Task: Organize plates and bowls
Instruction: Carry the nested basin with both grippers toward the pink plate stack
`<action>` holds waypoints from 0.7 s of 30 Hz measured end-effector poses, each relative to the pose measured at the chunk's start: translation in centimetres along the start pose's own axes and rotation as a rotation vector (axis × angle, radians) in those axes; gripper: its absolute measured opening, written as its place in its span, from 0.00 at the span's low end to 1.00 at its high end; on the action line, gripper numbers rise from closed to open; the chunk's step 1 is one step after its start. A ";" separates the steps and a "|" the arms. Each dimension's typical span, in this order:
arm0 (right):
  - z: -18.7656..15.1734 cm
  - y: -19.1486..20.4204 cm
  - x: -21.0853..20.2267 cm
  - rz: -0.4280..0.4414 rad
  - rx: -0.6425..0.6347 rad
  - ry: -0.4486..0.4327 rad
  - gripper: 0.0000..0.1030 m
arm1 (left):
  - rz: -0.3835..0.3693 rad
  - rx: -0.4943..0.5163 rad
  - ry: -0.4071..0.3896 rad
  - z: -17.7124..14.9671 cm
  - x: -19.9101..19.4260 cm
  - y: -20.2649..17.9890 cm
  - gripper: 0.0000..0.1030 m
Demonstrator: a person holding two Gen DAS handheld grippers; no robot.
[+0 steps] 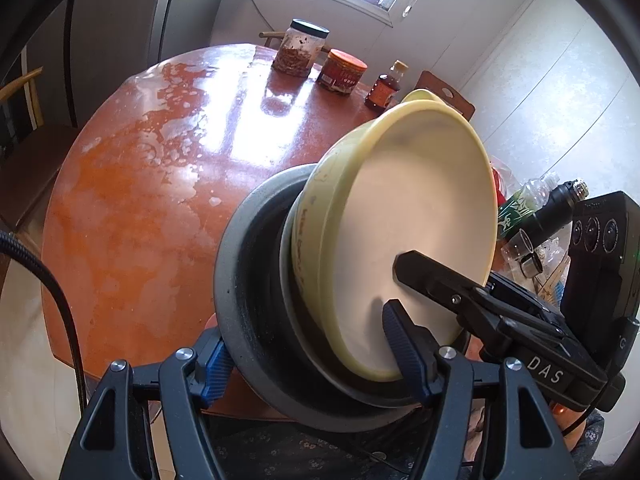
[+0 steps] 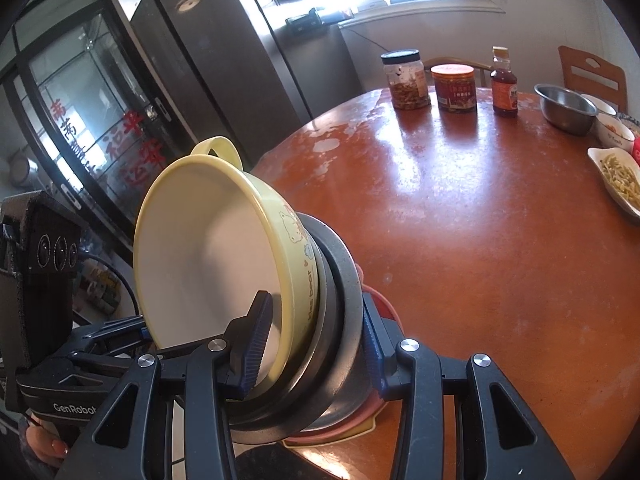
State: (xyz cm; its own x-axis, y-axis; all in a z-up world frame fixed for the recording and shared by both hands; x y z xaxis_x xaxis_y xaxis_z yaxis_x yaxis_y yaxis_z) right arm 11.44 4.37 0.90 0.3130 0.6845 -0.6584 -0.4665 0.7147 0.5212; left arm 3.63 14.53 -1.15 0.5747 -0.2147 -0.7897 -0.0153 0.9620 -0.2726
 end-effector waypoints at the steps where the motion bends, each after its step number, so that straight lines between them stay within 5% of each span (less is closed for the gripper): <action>1: -0.3 -0.1 0.3 -0.002 -0.001 0.007 0.43 | 0.002 -0.001 0.005 -0.1 0.2 0.1 0.66; 21: -2.3 -2.8 2.2 0.001 0.065 0.081 0.45 | 0.030 0.012 0.071 -1.0 3.3 0.3 0.66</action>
State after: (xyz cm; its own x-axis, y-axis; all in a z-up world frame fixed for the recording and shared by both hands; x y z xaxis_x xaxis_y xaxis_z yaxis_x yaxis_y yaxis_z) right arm 11.51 3.56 -3.22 0.2437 0.6732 -0.6982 -0.4114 0.7236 0.5541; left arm 4.68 13.97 -4.40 0.5150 -0.1964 -0.8344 -0.0219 0.9701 -0.2419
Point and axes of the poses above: each gripper's, at about its wrist camera, not at the fingertips, and x roughly the way its jaws point, y to its left, z to its top, the point moved 7 cm from there along x, roughly the way its jaws point, and after that the axes turned 12 degrees about x, right-handed, at the moved point
